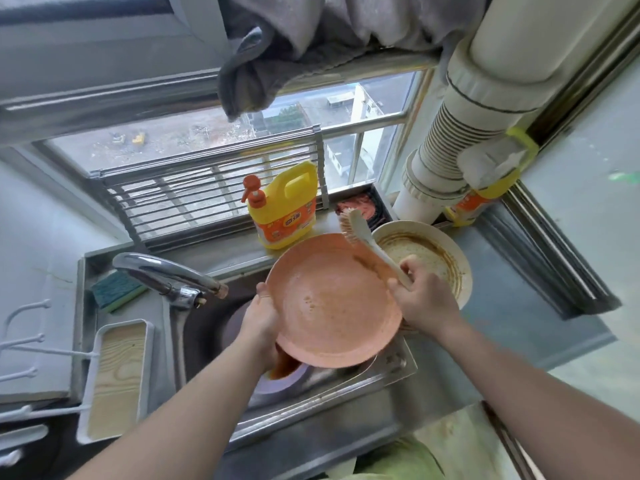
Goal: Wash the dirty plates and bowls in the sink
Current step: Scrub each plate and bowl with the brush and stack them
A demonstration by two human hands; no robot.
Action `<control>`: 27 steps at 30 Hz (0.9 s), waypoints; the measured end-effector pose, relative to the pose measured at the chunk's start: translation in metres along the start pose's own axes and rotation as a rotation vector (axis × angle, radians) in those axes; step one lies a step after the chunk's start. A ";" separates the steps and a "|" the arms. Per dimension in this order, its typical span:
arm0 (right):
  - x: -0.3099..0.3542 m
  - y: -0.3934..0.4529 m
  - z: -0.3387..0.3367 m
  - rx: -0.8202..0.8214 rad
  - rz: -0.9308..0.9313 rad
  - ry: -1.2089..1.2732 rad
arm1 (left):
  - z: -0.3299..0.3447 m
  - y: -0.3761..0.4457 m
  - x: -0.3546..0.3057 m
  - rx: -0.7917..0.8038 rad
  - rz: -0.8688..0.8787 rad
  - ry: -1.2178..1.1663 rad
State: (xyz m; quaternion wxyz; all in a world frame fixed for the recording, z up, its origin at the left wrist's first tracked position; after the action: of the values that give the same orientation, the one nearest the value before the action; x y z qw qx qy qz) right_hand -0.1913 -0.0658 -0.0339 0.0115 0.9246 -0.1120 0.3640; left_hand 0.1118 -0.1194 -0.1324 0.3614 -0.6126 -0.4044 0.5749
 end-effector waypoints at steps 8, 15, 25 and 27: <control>-0.095 -0.004 -0.093 0.006 0.165 -0.216 | 0.137 -0.035 -0.041 0.122 0.311 0.463; -0.034 -0.015 -0.090 -0.100 -0.115 -0.299 | 0.086 -0.007 -0.032 0.123 0.246 0.310; 0.054 -0.024 0.191 0.742 -0.315 -0.442 | -0.148 0.118 0.120 -0.296 -0.312 0.164; 0.039 -0.010 0.230 0.842 -0.258 -0.516 | -0.139 0.112 0.117 -0.269 -0.320 0.127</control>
State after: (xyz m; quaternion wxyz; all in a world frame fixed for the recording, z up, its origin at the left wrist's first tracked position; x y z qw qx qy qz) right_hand -0.0072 -0.0876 -0.1761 -0.3454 0.9150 0.1603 0.1331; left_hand 0.2606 -0.0561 -0.2715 0.3877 -0.6183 -0.5462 0.4113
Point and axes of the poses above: each hand's wrist, its own y-axis towards the middle knuckle, its own z-axis out of the palm, x = y × z, the point moved 9 cm from there along y, towards the middle knuckle, and after that the axes turned 14 degrees about -z, right-handed, at the moved point
